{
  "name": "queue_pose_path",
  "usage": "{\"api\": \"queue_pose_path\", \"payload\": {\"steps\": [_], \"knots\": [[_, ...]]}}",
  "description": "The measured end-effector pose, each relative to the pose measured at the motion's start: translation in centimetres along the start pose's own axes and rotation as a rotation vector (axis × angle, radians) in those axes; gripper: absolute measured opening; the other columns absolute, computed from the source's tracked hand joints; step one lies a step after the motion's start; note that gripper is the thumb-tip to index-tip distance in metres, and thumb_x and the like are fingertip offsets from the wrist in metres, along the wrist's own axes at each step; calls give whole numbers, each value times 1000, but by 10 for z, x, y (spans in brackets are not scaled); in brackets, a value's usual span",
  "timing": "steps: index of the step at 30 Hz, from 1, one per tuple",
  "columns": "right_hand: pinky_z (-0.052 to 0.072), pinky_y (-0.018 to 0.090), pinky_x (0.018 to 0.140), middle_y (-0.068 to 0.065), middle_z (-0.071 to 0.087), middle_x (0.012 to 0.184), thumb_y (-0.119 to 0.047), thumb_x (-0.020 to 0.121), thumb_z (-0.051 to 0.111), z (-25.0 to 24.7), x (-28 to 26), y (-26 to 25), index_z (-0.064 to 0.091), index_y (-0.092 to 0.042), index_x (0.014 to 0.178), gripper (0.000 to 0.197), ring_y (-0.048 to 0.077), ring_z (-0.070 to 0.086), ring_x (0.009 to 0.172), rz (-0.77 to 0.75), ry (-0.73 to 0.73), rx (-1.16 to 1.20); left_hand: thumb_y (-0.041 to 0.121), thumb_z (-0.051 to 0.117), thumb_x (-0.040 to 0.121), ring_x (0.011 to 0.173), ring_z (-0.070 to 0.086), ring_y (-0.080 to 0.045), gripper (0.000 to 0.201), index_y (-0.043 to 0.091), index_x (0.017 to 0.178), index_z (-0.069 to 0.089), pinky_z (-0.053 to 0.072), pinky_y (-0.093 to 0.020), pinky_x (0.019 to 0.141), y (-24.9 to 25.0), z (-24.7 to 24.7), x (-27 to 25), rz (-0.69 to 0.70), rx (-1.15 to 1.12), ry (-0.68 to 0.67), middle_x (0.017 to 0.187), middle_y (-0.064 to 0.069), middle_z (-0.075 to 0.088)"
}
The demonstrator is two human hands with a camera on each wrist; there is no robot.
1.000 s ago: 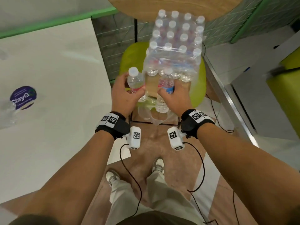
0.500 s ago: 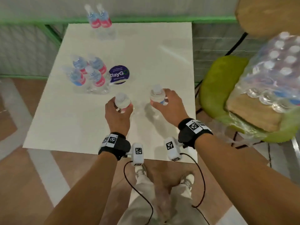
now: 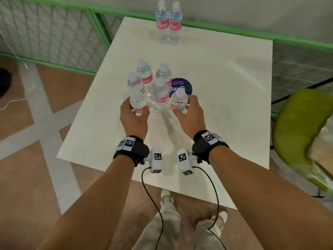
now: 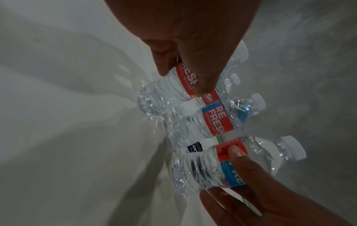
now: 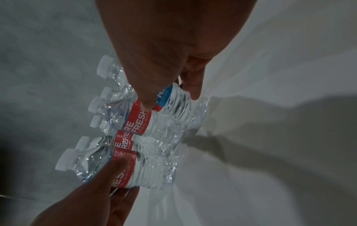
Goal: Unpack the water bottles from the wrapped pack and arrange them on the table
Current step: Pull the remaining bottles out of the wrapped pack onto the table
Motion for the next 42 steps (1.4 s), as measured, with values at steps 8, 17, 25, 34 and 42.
{"api": "queue_pose_path", "payload": {"steps": [8,17,25,34,42], "knots": [[45,12,85,-15,59,114,-36,86,74,6,15,-11,49,-19,129,53,4,58,101,-8,-36,21,33,81,78,109,61,-8,57,24,127,54,54,-23,89,-6,-1,14,-24,-41,-42,122,6,60],[57,38,87,-4,69,95,-47,79,71,-74,-20,25,65,-27,107,35,15,68,89,162,-90,-42,42,73,82,88,67,-20,34,17,101,60,56,-37,79,-17,43,-72,-278,217,-221,97,-2,67],[56,28,62,3,72,82,-28,92,59,-255,-98,92,69,-16,90,16,14,69,69,273,110,-23,35,62,90,74,73,-10,16,20,89,69,62,-40,76,80,210,-220,-11,192,-861,85,3,74],[56,40,85,8,70,108,-31,90,51,-470,-175,197,68,-16,114,32,25,69,89,382,507,-338,22,56,98,98,62,-14,43,19,141,52,44,-21,83,184,387,-407,540,325,-1376,135,-2,60],[49,42,92,12,42,140,-24,94,54,-526,-159,236,38,-10,143,53,32,55,116,286,417,-402,28,64,86,122,55,-25,52,16,134,50,47,-42,102,218,500,-431,643,436,-1200,134,-5,55]]}}
Point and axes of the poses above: each hand's wrist, its own x-axis towards the middle knuckle, its own z-axis out of the palm, y = z × x, the point moved 5 cm from there along x, towards the middle knuckle
